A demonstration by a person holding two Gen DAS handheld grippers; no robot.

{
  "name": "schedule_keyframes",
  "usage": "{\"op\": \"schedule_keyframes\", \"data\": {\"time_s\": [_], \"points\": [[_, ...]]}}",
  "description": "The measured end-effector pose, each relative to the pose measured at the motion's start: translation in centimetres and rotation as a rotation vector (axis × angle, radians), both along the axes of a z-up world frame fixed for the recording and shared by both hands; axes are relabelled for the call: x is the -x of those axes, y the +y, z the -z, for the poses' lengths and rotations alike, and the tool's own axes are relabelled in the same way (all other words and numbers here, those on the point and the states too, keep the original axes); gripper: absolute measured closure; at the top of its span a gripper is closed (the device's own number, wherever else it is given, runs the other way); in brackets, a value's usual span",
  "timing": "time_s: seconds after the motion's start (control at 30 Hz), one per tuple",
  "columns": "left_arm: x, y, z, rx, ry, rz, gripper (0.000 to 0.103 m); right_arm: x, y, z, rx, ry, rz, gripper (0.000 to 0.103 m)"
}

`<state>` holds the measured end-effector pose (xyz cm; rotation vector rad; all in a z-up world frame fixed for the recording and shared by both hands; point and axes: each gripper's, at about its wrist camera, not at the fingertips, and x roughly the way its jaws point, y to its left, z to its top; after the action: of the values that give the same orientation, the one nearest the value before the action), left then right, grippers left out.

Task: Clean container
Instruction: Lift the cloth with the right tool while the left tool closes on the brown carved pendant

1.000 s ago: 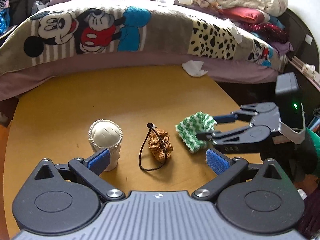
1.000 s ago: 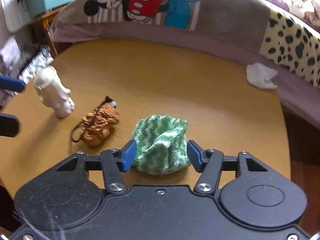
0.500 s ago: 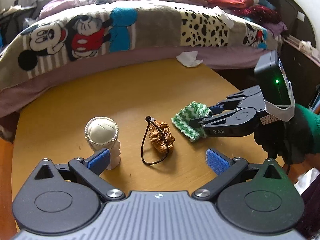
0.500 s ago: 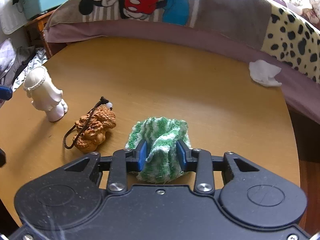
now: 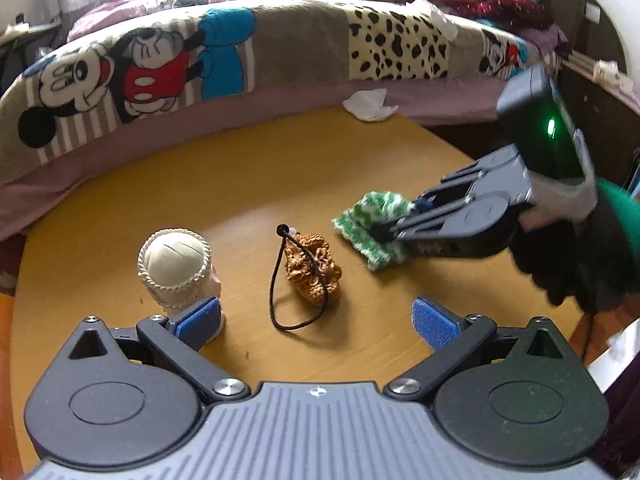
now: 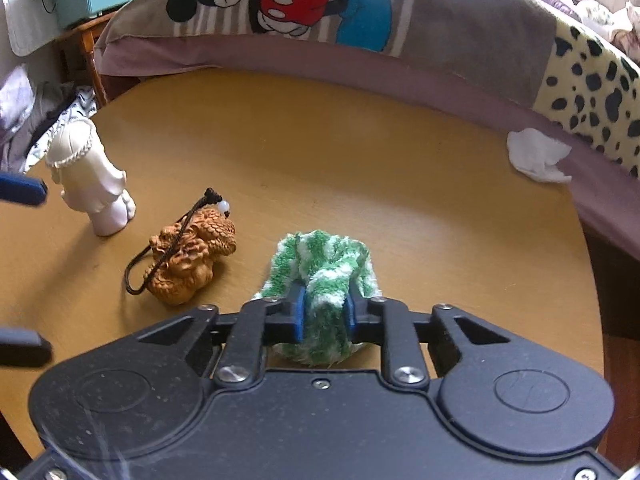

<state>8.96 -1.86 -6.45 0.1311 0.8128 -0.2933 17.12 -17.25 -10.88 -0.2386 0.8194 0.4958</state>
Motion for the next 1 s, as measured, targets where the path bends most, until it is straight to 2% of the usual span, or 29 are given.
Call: {"op": "schedule_keyframes", "data": {"time_s": [0.13,0.3,0.43,0.47,0.5,0.53,0.57,0.67,0.8,0.87,1.0], "points": [[-0.5,-0.4,0.7,-0.028,0.008,-0.007,0.000,-0.4,-0.9,-0.3,-0.062,0.042,0.010,0.089],[-0.9,-0.7,1.6,0.003,0.019,-0.014,0.003,-0.6,-1.8,-1.8,-0.160,0.066,0.009,0.089],[-1.6,-1.0,2.6,-0.011,0.025,-0.023,0.032,-0.6,-2.1,-3.3,-0.185,0.032,0.015,0.089],[-1.7,-1.1,2.9,-0.016,0.026,-0.024,0.034,-0.7,-2.3,-3.5,-0.190,0.030,0.021,0.088],[-1.9,-1.2,3.3,-0.032,0.027,-0.018,0.034,-0.8,-2.5,-3.5,-0.195,0.032,0.027,0.088],[-2.1,-1.3,3.7,-0.049,0.028,-0.011,0.040,-0.9,-2.6,-3.5,-0.199,0.033,0.032,0.088],[-2.2,-1.4,4.0,-0.067,0.028,-0.004,0.051,-1.0,-2.7,-3.5,-0.202,0.035,0.034,0.088],[-2.1,-2.0,4.2,-0.151,0.002,0.034,0.067,-1.0,-3.1,-3.5,-0.203,0.035,0.035,0.088],[-1.8,-2.9,4.5,-0.263,-0.032,0.085,0.077,-1.0,-3.6,-3.6,-0.205,0.039,0.034,0.088],[-1.6,-3.5,4.7,-0.309,-0.044,0.109,0.089,-1.1,-3.7,-3.6,-0.201,0.041,0.034,0.088],[-1.3,-3.8,4.9,-0.324,-0.047,0.133,0.098,-1.0,-3.7,-3.5,-0.194,0.043,0.030,0.088]]}}
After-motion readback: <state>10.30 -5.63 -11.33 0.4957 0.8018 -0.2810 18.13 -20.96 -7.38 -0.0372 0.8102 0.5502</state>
